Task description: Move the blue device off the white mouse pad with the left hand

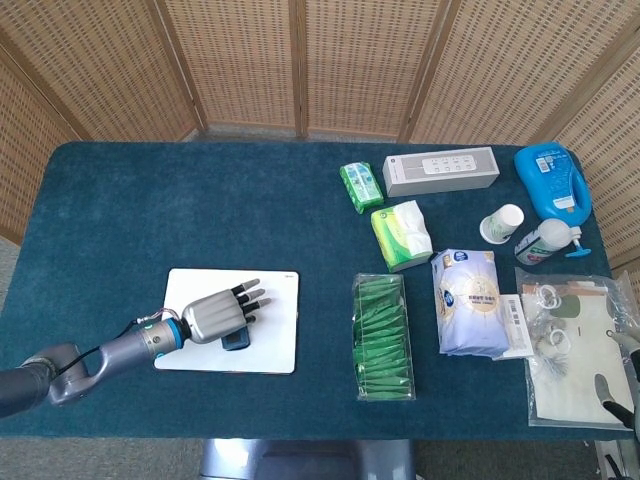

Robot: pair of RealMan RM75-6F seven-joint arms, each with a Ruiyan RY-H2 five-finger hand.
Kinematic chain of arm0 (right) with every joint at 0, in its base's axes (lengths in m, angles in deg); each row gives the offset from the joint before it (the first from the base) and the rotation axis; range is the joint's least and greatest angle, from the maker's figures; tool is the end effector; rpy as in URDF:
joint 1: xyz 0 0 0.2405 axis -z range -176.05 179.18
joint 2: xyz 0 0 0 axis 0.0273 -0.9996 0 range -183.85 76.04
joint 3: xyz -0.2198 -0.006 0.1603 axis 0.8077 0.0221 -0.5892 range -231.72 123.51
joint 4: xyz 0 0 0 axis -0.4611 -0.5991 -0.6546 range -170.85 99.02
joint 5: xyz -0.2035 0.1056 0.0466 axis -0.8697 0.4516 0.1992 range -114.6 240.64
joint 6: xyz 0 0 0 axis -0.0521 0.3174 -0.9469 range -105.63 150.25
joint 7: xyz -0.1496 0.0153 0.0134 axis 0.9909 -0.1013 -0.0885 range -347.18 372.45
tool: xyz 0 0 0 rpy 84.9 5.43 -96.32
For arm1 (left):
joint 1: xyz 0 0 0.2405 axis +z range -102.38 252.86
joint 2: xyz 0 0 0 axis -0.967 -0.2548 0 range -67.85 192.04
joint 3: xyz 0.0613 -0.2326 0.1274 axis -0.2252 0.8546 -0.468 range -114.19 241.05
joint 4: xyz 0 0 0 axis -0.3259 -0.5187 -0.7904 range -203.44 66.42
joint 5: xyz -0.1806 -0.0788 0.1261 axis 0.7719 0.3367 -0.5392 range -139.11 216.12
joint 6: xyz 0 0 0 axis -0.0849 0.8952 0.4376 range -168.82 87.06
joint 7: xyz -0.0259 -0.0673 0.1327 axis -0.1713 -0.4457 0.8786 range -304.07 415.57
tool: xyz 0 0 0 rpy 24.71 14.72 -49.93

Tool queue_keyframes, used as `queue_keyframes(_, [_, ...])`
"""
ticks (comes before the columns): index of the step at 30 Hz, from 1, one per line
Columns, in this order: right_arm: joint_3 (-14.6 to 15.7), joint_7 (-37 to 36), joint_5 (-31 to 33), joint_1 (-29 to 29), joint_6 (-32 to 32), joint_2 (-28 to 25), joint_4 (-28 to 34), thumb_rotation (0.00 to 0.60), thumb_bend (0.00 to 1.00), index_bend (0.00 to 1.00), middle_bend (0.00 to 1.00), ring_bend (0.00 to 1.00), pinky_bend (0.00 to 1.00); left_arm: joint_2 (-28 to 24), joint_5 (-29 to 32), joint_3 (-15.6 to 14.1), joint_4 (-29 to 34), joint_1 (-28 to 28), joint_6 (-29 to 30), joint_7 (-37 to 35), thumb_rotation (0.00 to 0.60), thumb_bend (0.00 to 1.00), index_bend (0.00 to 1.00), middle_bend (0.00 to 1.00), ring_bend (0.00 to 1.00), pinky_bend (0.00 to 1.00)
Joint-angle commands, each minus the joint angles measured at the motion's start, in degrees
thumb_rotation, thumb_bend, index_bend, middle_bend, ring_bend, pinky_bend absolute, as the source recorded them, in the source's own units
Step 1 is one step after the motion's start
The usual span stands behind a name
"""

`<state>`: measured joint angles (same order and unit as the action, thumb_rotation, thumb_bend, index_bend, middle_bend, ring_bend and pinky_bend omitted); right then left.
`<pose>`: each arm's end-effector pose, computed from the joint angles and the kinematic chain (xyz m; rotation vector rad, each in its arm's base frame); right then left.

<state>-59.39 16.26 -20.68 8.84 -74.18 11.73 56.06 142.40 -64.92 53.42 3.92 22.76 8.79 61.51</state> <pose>-0.3583 -0.1242 0.1718 1.1184 -0.8207 0.8162 -0.2003 0.3492 -0.0351 -2.5559 -0.1566 -0.6060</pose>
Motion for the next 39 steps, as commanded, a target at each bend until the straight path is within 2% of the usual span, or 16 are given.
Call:
queue_keyframes(1, [0.0, 0.0, 0.0, 0.0, 0.1, 0.0, 0.0, 0.600, 0.31, 0.26, 0.23, 0.12, 0.25, -0.1, 0.7, 0.5, -0.8, 0.1, -0.2, 0.0, 0.600, 0.34, 0.67, 0.11, 0.00, 0.00])
queue_keyframes(13, [-0.1, 0.0, 0.0, 0.0, 0.1, 0.1, 0.0, 0.600, 0.31, 0.26, 0.23, 0.12, 0.25, -1.2, 4.1, 5.4, -0.7, -0.4, 2.5, -0.8, 0.600, 0.34, 0.67, 0.11, 0.00, 0.00])
queue_keyframes(23, [-0.1, -0.6, 0.4, 0.1, 0.4, 0.3, -0.7, 0.600, 0.31, 0.26, 0.23, 0.12, 0.25, 0.2, 3.2, 2.3, -0.6, -0.1, -0.8, -0.4, 0.600, 0.34, 0.67, 0.11, 0.00, 0.00])
queue_keyframes(39, [0.0, -0.3, 0.3, 0.1, 0.6, 0.4, -0.6, 0.600, 0.31, 0.26, 0.23, 0.12, 0.25, 1.3, -0.2, -0.1, 0.7, -0.1, 0.8, -1.8, 0.600, 0.34, 0.67, 0.11, 0.00, 0.00])
